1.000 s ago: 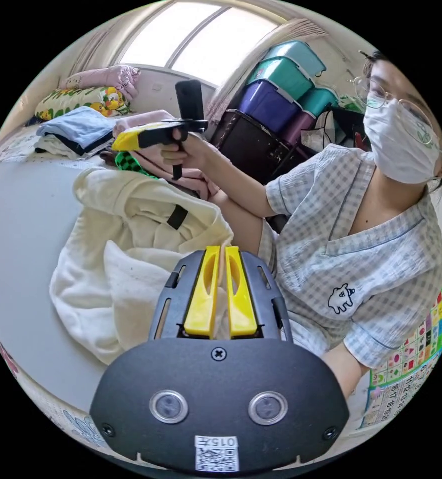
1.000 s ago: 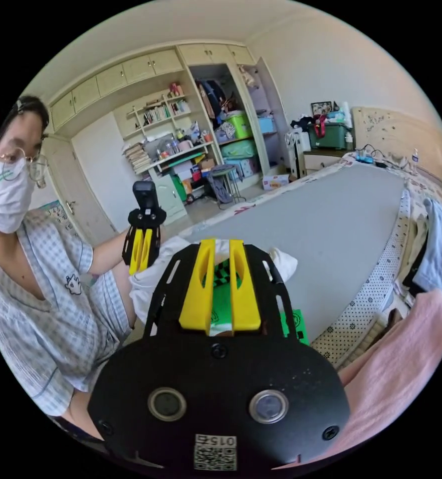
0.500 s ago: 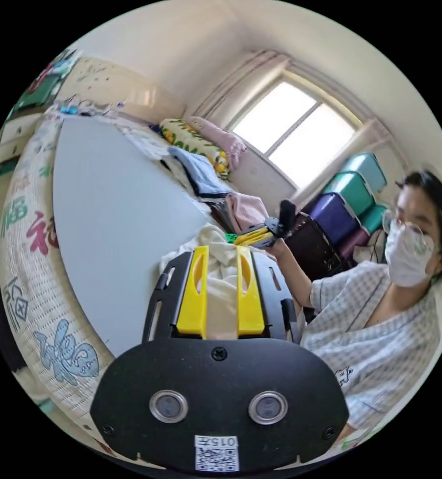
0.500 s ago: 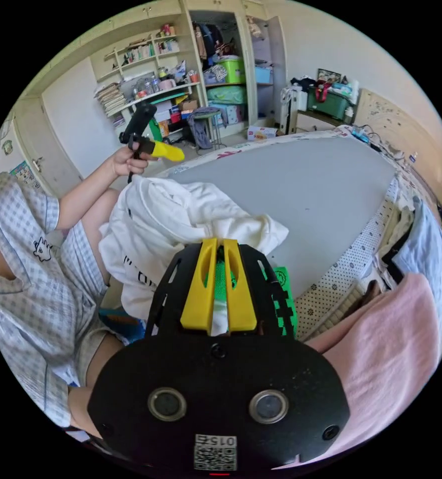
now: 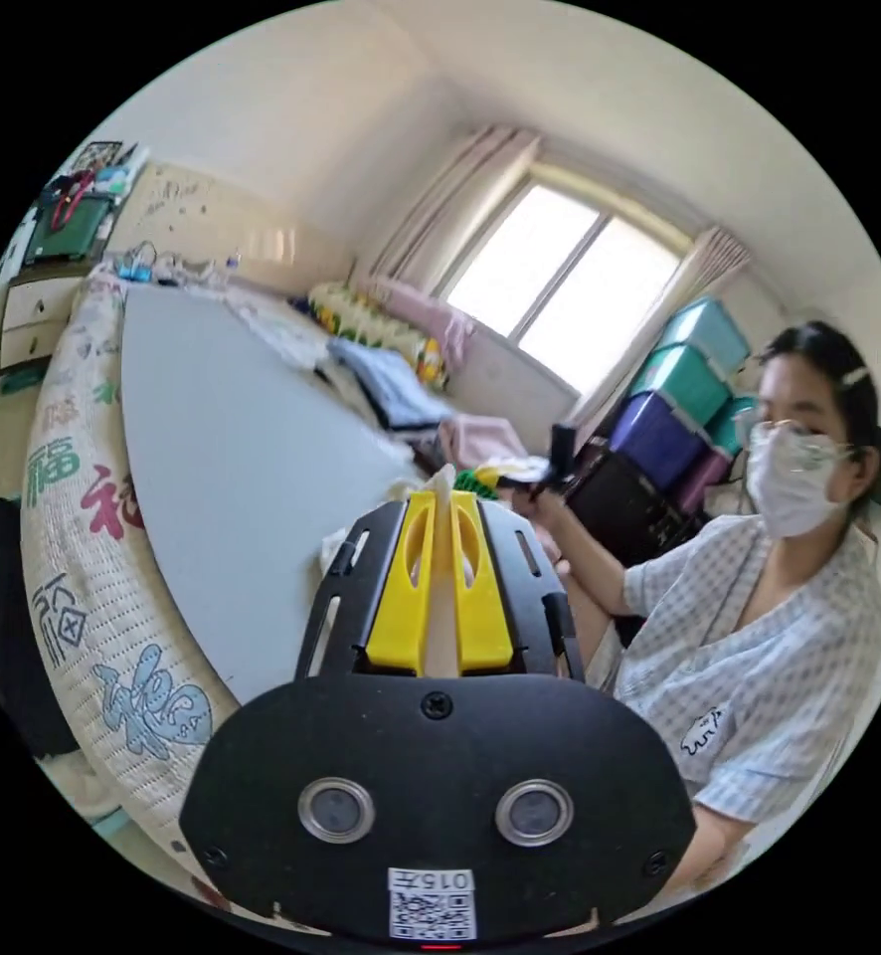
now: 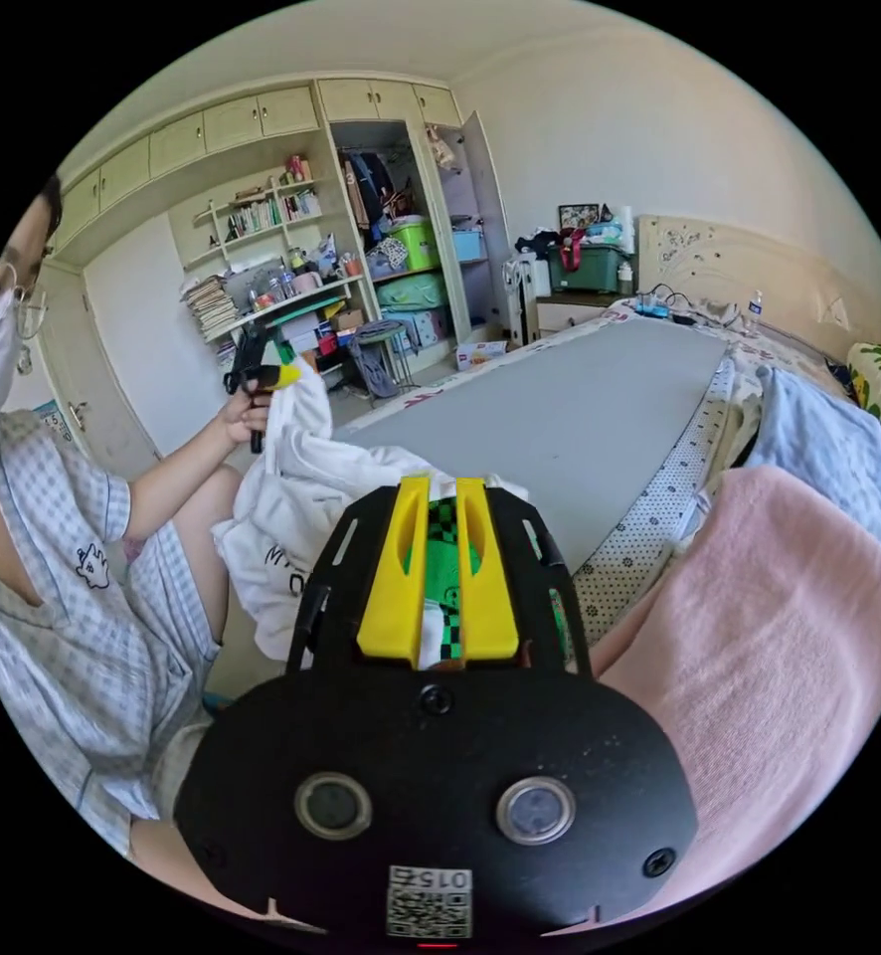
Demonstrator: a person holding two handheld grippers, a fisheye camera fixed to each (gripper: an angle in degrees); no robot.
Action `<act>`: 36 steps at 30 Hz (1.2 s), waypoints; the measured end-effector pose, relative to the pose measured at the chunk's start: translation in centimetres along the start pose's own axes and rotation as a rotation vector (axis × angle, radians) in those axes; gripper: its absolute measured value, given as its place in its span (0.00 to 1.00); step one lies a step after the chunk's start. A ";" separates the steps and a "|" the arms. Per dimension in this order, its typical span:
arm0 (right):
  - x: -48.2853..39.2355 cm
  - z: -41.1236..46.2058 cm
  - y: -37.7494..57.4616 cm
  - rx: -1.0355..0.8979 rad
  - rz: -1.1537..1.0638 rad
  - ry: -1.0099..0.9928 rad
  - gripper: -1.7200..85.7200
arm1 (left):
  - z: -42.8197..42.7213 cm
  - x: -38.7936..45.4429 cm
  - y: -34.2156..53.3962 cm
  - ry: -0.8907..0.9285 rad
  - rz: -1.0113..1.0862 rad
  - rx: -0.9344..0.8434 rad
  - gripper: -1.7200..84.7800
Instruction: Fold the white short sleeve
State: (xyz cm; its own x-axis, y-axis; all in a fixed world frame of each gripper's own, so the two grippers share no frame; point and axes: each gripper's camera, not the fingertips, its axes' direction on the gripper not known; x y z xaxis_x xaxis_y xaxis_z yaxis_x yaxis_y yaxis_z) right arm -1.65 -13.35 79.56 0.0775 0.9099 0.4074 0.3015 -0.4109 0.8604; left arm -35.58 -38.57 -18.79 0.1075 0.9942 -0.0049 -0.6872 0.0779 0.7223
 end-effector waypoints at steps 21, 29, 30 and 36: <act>-5.3 8.8 -3.3 -0.301 -0.193 -0.219 0.10 | -7.5 6.4 9.0 0.121 0.099 -0.247 0.10; -7.1 9.0 -0.6 -0.254 -0.055 -0.152 0.09 | -0.5 0.6 7.7 0.136 -0.248 -0.250 0.17; -7.0 9.0 -0.8 -0.253 -0.045 -0.147 0.09 | 0.4 0.8 7.6 0.117 -0.246 -0.282 0.17; -7.2 9.1 -3.4 -0.282 -0.024 -0.087 0.09 | 4.1 3.3 7.9 0.098 -0.148 -0.231 0.06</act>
State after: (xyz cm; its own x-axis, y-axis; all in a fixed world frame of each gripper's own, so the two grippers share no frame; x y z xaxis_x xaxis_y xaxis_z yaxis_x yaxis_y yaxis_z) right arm 5.42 -17.97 70.88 0.1582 0.9160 0.3686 0.0296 -0.3776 0.9255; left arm -37.68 -34.96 -10.29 0.1567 0.9723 -0.1732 -0.8160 0.2263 0.5319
